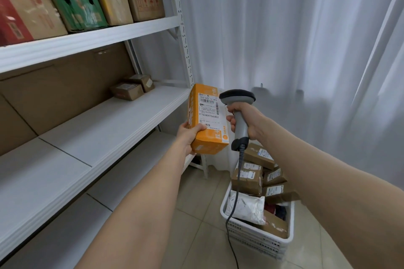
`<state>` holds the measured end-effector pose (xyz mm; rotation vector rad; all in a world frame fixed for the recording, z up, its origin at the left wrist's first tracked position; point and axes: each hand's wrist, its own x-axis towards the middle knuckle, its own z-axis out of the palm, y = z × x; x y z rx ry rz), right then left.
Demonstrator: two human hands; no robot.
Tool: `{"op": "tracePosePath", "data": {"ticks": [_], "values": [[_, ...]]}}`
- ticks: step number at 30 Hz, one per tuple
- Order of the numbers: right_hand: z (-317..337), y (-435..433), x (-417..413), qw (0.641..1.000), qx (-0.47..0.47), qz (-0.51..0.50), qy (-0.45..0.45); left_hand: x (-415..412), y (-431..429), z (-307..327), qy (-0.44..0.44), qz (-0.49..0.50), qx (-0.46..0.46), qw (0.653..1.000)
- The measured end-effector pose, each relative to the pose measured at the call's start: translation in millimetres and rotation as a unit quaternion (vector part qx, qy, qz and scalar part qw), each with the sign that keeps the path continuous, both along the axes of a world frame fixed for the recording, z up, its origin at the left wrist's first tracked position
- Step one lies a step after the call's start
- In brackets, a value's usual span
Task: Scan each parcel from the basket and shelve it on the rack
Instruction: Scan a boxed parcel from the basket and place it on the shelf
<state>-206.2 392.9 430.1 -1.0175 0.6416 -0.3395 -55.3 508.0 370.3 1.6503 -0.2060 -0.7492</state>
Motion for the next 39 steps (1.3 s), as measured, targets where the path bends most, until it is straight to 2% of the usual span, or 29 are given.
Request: {"op": "tracePosePath", "data": {"ticks": [5, 12, 19, 24, 30, 39], "values": [[-3, 6, 15, 0.999, 0.027, -0.024, -0.011, 11, 17, 15, 0.018, 0.038, 0.012, 0.999], [-16, 13, 46, 0.997, 0.051, -0.052, -0.025, 32, 55, 32, 0.025, 0.013, -0.018, 0.999], [-19, 19, 105, 0.996, 0.033, -0.068, -0.047, 79, 97, 38, 0.051, 0.033, -0.017, 0.998], [-20, 19, 168, 0.994, 0.041, -0.053, -0.082, 141, 122, 37, 0.042, 0.034, -0.017, 0.998], [-28, 13, 274, 0.993, 0.052, -0.029, -0.099, 259, 137, 32, 0.02, 0.031, 0.013, 0.999], [-52, 18, 409, 0.999, 0.031, -0.044, -0.008, 386, 127, 14, -0.007, 0.111, 0.01, 0.994]]}}
